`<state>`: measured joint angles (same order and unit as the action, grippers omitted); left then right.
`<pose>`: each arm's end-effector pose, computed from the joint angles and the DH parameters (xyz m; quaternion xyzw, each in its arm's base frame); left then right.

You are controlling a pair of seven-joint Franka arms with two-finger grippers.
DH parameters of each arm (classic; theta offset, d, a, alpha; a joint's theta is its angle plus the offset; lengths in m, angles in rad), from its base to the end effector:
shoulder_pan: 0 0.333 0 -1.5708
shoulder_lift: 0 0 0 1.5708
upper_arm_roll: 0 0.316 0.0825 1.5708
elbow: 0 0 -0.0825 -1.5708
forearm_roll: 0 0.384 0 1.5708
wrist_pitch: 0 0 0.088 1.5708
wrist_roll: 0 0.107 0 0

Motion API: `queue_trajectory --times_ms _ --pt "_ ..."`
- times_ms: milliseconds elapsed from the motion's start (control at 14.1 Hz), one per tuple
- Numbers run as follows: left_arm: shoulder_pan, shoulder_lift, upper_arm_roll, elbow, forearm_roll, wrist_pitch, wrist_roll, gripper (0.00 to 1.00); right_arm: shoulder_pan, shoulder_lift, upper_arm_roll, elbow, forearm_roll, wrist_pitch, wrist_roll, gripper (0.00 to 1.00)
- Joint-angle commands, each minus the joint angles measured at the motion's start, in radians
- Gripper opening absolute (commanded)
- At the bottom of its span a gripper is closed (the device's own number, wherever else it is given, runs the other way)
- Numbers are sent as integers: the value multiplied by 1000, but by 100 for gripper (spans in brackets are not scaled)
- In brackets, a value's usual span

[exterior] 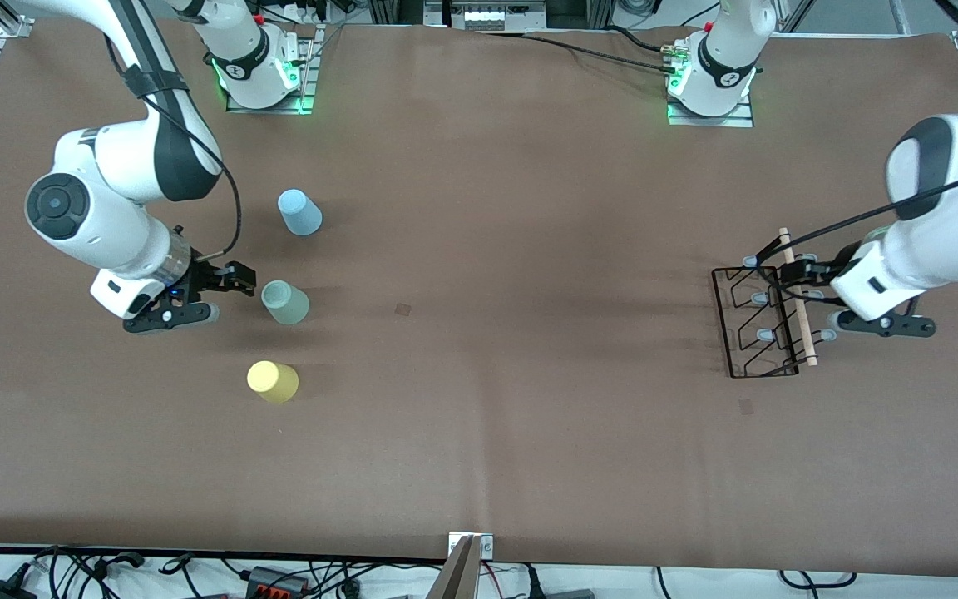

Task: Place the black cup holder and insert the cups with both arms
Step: 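Reach the right gripper to the teal cup while the left gripper reaches the rack, then grasp the teal cup with the right gripper while the left gripper grasps the dowel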

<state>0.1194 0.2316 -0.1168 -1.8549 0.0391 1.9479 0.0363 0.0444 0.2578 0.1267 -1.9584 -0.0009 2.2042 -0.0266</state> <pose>0.5999 0.0075 0.3868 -0.9973 0.0246 0.0684 0.0029 0.5951 0.0998 0.3456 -0.9952 -0.0970 0.0061 0.0154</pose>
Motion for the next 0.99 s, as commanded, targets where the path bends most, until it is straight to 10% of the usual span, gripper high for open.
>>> queue_trajectory --times_ms 0,920 --pt "22 -40 -6 -111 19 127 -26 90 22 9 -1 -14 -19 35 8 100" --pt "51 -43 -6 -219 21 252 -15 16 14 38 44 -171 -122 231 77 100"
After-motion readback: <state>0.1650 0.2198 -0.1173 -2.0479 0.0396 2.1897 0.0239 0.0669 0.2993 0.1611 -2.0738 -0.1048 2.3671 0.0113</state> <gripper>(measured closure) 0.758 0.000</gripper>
